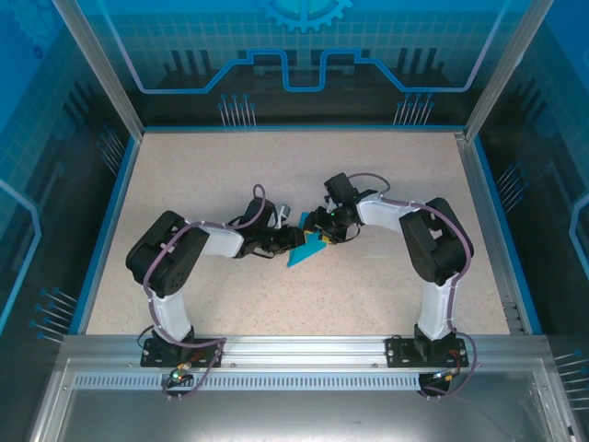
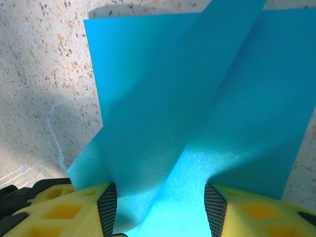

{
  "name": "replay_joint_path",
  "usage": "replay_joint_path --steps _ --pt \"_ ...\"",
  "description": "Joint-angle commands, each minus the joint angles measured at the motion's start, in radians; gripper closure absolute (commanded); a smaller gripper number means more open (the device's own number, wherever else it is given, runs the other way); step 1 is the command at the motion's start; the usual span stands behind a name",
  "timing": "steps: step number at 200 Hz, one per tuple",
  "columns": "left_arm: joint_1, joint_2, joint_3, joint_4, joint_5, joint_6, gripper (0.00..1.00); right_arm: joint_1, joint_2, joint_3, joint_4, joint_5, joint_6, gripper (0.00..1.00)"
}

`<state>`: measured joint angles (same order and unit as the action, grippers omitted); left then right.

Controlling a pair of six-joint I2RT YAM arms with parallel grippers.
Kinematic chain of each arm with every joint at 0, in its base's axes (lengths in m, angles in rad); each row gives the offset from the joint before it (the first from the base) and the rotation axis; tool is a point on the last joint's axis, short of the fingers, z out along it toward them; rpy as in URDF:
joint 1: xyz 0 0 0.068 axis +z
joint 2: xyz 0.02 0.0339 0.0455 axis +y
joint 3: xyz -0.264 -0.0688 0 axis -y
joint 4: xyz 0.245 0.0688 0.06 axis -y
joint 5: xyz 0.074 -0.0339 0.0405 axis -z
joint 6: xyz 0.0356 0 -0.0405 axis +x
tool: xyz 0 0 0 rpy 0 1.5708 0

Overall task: Fold a paper plane with a square sheet of paper (pick it up from the middle)
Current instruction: Fourth fold the wing at the center of the table.

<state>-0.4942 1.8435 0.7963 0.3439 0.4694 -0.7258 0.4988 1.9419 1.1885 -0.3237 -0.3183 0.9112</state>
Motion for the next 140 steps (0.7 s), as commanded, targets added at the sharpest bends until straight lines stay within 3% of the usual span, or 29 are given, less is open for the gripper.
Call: replay_joint_path --steps 1,101,140 --pt "-0.005 0.027 0.032 -0.023 0.029 0.038 0.7 0.006 0.016 -0.029 -0.014 0.001 -0.011 0.47" --pt "-0.006 0.036 0.038 0.004 0.037 0.045 0.9 -0.006 -0.034 -0.051 0.01 -0.024 -0.024 0.47" --pt "-0.004 0.045 0.024 0.041 0.044 0.021 0.92 -0.028 -0.109 -0.093 0.04 -0.037 -0.051 0.47"
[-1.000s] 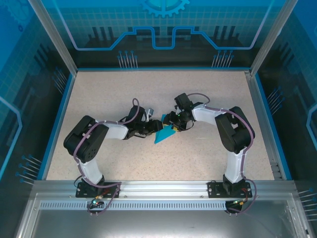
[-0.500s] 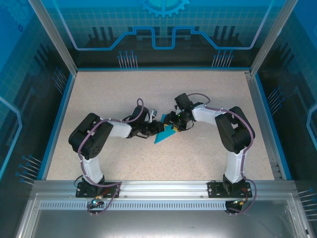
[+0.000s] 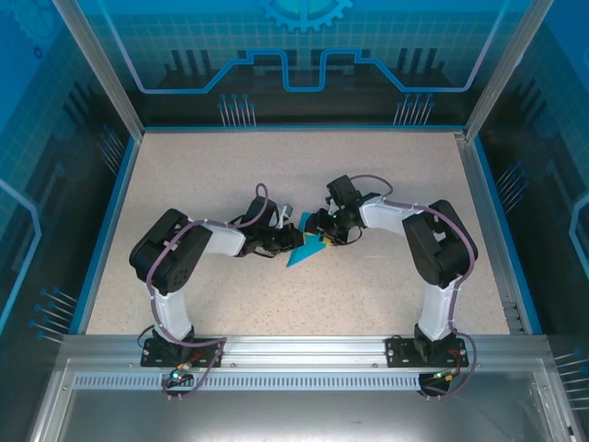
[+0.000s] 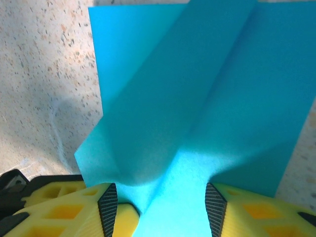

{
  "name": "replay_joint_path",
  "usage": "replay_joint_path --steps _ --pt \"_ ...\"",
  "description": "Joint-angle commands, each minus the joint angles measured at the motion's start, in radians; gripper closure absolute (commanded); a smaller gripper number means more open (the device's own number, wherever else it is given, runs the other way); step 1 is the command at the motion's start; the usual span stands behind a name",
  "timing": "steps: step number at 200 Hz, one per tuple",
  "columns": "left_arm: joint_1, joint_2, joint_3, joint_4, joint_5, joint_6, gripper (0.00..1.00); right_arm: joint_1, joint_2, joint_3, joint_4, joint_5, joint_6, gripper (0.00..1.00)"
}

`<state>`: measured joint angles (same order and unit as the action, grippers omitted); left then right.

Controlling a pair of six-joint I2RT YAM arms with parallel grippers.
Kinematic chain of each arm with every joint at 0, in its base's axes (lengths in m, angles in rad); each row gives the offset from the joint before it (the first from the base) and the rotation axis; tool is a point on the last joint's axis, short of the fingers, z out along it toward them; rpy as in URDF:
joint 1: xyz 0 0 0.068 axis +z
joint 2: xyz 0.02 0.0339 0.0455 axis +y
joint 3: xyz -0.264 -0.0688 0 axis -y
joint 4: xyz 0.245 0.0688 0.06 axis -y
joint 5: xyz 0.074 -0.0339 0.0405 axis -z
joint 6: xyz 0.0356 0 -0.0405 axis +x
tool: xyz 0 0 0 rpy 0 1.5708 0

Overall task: Fold a paper plane with a square sheet of paper (pick it up from the middle)
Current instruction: Fourth fold the wing at the center of the table.

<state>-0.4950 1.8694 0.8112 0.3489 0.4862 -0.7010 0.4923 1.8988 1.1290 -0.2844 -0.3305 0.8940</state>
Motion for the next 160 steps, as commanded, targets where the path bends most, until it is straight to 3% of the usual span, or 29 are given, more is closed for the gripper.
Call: replay_joint_path --steps 1,38,160 --pt "-0.004 0.019 0.009 0.038 0.028 -0.004 0.92 -0.022 -0.068 -0.035 0.002 -0.026 -0.035 0.47" --pt "0.002 0.013 -0.014 0.09 0.036 -0.048 0.92 -0.026 -0.11 -0.062 0.052 -0.058 -0.045 0.46" --pt "0.013 0.036 -0.07 0.22 0.049 -0.173 0.92 -0.021 0.001 -0.022 0.086 -0.078 -0.018 0.47"
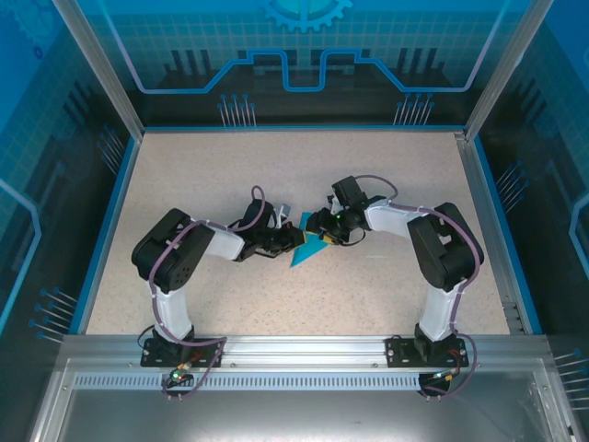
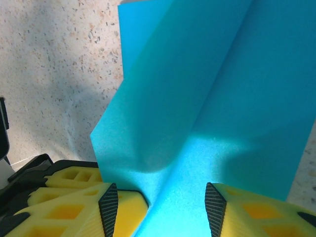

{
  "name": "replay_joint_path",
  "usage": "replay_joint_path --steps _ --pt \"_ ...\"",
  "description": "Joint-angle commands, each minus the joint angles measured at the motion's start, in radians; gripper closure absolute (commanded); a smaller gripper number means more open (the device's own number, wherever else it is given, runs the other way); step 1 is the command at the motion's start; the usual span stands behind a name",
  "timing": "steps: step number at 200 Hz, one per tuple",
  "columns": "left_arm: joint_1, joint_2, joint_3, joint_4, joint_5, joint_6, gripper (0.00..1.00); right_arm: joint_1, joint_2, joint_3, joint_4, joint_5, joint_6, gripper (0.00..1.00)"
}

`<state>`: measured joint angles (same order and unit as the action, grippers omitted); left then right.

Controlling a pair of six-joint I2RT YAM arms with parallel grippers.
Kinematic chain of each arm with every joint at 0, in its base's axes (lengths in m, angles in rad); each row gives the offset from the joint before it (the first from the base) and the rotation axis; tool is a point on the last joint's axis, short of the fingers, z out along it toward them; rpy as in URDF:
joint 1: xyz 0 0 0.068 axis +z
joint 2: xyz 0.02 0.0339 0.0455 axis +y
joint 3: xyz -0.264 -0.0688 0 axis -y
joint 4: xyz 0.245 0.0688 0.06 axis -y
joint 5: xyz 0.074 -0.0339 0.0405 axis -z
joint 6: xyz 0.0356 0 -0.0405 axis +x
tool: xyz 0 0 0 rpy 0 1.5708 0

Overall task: Fold a paper plane with a square sheet of paper (pick it up from the middle)
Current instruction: Fourth fold the wing at the center of the table.

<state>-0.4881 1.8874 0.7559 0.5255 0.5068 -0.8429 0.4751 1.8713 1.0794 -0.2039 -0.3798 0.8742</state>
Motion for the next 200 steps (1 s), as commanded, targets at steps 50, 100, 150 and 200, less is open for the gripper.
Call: replay_joint_path --steps 50,100,150,200 --pt "0.007 0.026 -0.015 0.045 0.039 -0.04 0.9 -0.003 0.061 0.051 -0.043 -0.015 0.002 0.47" --pt "0.006 0.032 -0.013 0.043 0.059 -0.044 0.81 0.0 0.085 0.074 -0.11 0.02 0.006 0.47" --pt "0.015 -0.003 -0.04 0.05 0.067 -0.055 0.79 0.0 0.1 0.08 -0.127 0.035 0.022 0.47" --pt "0.028 -0.071 -0.068 0.034 0.074 -0.062 0.76 0.002 0.113 0.1 -0.178 0.067 0.019 0.47"
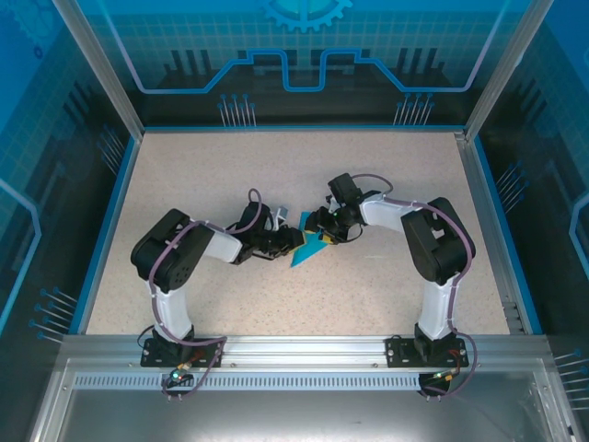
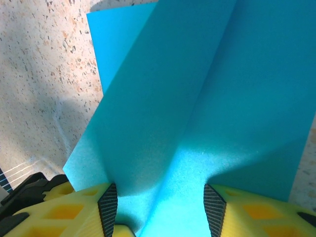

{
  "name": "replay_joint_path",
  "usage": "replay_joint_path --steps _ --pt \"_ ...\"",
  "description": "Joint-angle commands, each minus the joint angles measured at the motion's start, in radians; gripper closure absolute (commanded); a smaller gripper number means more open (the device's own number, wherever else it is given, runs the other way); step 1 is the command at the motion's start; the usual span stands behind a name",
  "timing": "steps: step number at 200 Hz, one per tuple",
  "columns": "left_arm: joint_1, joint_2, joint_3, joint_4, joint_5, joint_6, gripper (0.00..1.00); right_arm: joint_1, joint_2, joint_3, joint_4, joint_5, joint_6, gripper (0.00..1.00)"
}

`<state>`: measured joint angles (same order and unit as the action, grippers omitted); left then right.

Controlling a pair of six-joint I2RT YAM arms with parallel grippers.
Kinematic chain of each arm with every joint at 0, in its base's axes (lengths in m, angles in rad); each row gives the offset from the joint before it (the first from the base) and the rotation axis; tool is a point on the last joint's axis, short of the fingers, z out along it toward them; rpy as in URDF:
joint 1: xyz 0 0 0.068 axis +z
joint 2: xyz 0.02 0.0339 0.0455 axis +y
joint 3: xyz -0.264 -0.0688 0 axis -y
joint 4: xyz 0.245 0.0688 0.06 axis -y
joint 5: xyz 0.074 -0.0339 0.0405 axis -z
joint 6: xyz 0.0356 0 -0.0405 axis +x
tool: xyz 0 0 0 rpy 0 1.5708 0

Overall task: Fold a paper plane with a square sheet of paper (pick it up from the middle)
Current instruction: Fourth fold the wing at the center of the table.

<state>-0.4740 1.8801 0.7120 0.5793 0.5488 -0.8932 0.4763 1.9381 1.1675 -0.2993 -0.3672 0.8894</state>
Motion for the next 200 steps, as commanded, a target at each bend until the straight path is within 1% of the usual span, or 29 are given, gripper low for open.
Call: replay_joint_path --steps 1,22,46,60,75,98,140,157,200 --pt "0.014 -0.066 -0.025 -0.02 0.032 -0.01 0.76 0.0 0.046 0.012 -0.083 0.055 0.004 0.47" --pt "0.016 -0.13 -0.041 -0.08 0.02 0.02 0.73 0.002 0.054 0.019 -0.1 0.062 0.003 0.46" --pt "0.021 -0.204 -0.059 -0.164 -0.021 0.055 0.73 0.006 0.066 0.033 -0.117 0.068 0.0 0.46" --pt "0.02 -0.237 -0.064 -0.181 -0.036 0.065 0.73 0.009 0.075 0.045 -0.137 0.08 -0.002 0.47" --pt "0.019 -0.252 -0.059 -0.17 -0.023 0.062 0.73 0.012 0.083 0.059 -0.159 0.091 -0.005 0.46" --pt "0.004 -0.234 -0.037 -0.152 0.011 0.064 0.73 0.016 0.095 0.079 -0.188 0.104 -0.004 0.46" --pt "-0.014 -0.168 0.016 -0.159 0.032 0.075 0.76 0.018 0.108 0.098 -0.217 0.114 0.001 0.42" --pt "-0.024 -0.142 0.042 -0.166 0.048 0.082 0.76 0.018 0.111 0.103 -0.233 0.124 0.006 0.42" --pt "-0.034 -0.104 0.073 -0.222 0.034 0.116 0.78 0.017 0.12 0.109 -0.253 0.136 0.025 0.42"
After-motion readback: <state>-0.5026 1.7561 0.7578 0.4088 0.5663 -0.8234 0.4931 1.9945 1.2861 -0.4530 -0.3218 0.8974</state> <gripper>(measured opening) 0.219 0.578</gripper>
